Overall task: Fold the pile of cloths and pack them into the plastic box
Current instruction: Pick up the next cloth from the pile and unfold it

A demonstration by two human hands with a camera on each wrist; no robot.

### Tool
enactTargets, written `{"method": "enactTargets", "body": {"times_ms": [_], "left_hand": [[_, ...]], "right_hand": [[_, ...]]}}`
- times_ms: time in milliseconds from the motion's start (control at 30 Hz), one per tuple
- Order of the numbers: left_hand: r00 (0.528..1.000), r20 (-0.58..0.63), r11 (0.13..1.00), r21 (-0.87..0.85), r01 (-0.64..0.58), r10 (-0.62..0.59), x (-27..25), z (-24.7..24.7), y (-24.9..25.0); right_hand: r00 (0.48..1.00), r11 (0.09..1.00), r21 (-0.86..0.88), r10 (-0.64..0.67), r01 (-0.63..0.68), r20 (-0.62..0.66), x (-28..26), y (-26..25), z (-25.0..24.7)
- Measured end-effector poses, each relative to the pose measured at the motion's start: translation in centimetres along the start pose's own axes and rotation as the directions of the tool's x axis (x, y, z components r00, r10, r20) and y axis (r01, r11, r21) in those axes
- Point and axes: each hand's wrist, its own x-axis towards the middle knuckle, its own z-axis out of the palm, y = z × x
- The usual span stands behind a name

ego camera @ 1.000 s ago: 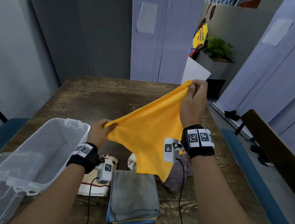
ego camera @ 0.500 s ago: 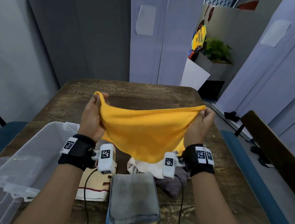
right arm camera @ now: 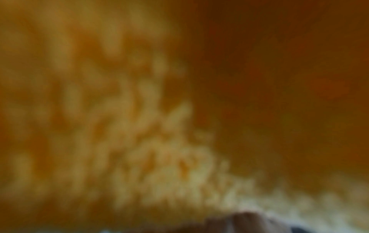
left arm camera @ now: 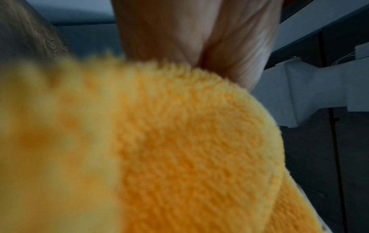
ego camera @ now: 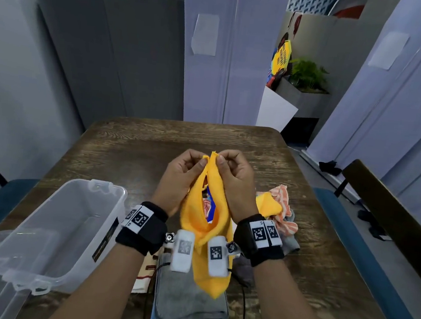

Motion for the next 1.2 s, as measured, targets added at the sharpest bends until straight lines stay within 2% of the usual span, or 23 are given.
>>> {"method": "enactTargets", "body": {"times_ms": [200,400,567,667,767,867,1000,1067,1200], "left_hand": [[1.000,-0.012,0.999,-0.026,-0.027,0.026,0.0,0.2,0.4],[1.000,0.016,1.000,-0.018,-0.017,0.018,0.2,0.0,0.3],[0.995,-0.034,0.976,0.200,-0.087,0.096,0.5,-0.4,-0.5],[0.983,-0.092,0.923,0.366,-0.115,0.159,0.8,-0.9,-1.1],[0.973,-0.141,0.919,0.378,-0.115,0.180,1.3,-1.4,-1.0],[0.971,-0.098,0.902,0.400,-0.162,0.217,1.7,-1.7,-0.4],[0.975,-0.062,0.893,0.418,-0.168,0.212,2.0,-1.8,-0.1],[0.977,-0.051,0.883,0.439,-0.164,0.206,2.0,-1.9,-0.2],[0.980,-0.055,0.880,0.452,-0.145,0.190,2.0,-2.5,-0.6]], "right_hand": [[0.999,1.000,0.019,0.022,-0.023,0.035,0.0,1.0,0.1],[0.998,0.997,-0.051,0.053,-0.052,0.015,0.4,1.7,0.1],[0.998,0.969,-0.240,0.037,-0.049,-0.053,0.6,2.2,-0.1],[0.994,0.940,-0.339,-0.065,0.032,-0.087,0.3,1.9,-0.3],[0.990,0.941,-0.310,-0.140,0.132,-0.004,-0.2,1.2,-0.4],[0.991,0.957,-0.280,-0.037,0.072,0.131,-1.0,1.9,-0.3],[0.962,0.952,-0.289,0.168,-0.101,0.217,-1.4,2.9,-0.1],[0.942,0.949,-0.270,0.230,-0.162,0.244,-1.3,3.1,0.1],[0.937,0.933,-0.351,0.189,-0.078,0.294,-0.7,3.7,0.2]]}}
